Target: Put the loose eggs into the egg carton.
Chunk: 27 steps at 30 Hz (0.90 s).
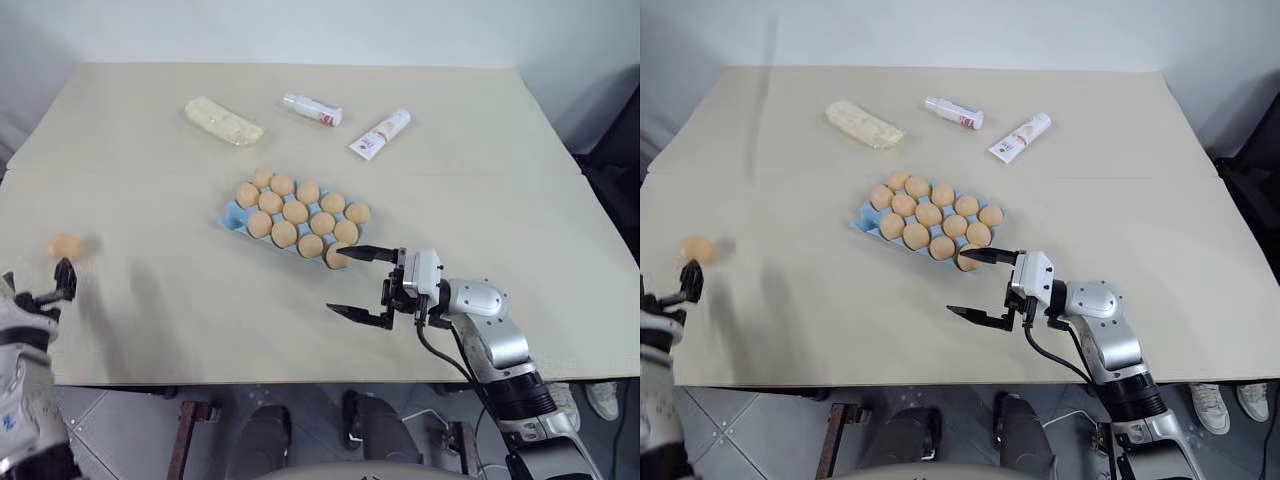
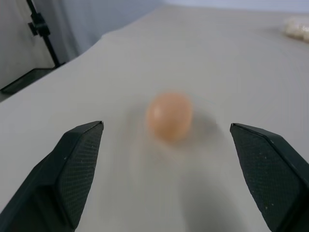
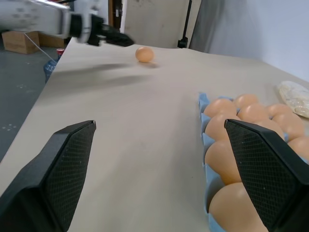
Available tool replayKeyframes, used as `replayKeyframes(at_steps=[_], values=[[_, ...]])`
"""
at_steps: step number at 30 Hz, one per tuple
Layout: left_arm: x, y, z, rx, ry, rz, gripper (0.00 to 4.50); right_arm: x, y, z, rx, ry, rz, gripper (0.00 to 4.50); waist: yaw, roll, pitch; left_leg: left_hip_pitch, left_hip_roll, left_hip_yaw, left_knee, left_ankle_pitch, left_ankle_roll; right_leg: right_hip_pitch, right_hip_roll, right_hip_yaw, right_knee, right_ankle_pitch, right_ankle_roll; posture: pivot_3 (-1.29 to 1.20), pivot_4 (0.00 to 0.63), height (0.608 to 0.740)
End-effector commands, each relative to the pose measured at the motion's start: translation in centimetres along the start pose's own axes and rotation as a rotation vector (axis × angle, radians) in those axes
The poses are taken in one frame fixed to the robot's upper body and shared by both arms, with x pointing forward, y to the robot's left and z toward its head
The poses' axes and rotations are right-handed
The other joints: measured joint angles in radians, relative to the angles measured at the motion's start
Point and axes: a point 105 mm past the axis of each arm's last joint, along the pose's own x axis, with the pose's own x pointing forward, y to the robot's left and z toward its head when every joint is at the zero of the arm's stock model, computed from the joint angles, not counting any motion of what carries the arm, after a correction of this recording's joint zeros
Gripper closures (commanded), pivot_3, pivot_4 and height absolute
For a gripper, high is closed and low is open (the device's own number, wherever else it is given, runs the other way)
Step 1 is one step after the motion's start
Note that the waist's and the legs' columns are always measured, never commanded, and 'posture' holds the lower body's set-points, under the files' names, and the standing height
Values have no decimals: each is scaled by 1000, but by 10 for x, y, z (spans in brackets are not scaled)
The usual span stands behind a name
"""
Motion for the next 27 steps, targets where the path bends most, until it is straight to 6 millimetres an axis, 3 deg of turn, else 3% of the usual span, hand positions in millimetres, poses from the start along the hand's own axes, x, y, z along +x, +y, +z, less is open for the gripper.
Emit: replayKeyframes(at_steps=[1, 8, 15, 18, 24, 25, 27], values=[[21, 3, 6, 45, 44, 48, 23, 1, -1, 9, -34, -27, -5, 0, -4, 0, 0, 0, 0, 0, 0, 0, 0, 0, 0, 0, 0, 0, 0, 0, 150, 740], [46, 11, 19, 72, 109, 125, 23, -1, -2, 9, -40, -23, -33, 0, -19, 0, 0, -1, 1, 1, -3, -1, -1, -1, 1, 0, 0, 0, 0, 0, 150, 740], [58, 12, 5, 38, 241, 114, 23, 1, -1, 8, -37, -27, -49, 0, -24, 0, 0, 0, 0, 1, -2, -1, -1, -1, 1, 0, -1, 0, 1, 0, 150, 740], [59, 11, 1, 49, 284, 109, 604, 1, -2, 9, -39, -27, -51, 0, -24, 0, 0, 0, 0, 0, -2, 0, -2, -1, 1, 0, 0, 0, 1, 0, 150, 740], [55, 13, 2, 37, 270, 130, 2550, 2, -3, 9, -42, -28, -57, 0, -25, 0, 0, 0, 1, 1, -2, 0, -2, -2, 1, 0, 0, 0, 1, 0, 150, 740], [54, 13, 3, 56, 265, 129, 2705, 2, -3, 9, -42, -28, -57, 0, -26, 0, 0, 0, 0, 1, -2, 0, -2, -2, 1, 0, 0, 0, 1, 0, 150, 740], [56, -4, 17, 113, 189, 14, 2705, 1, -2, 8, -39, -28, -59, 0, -25, 0, 0, 0, 0, 1, -2, 0, -2, -2, 0, 0, 0, 0, 1, 0, 150, 740]])
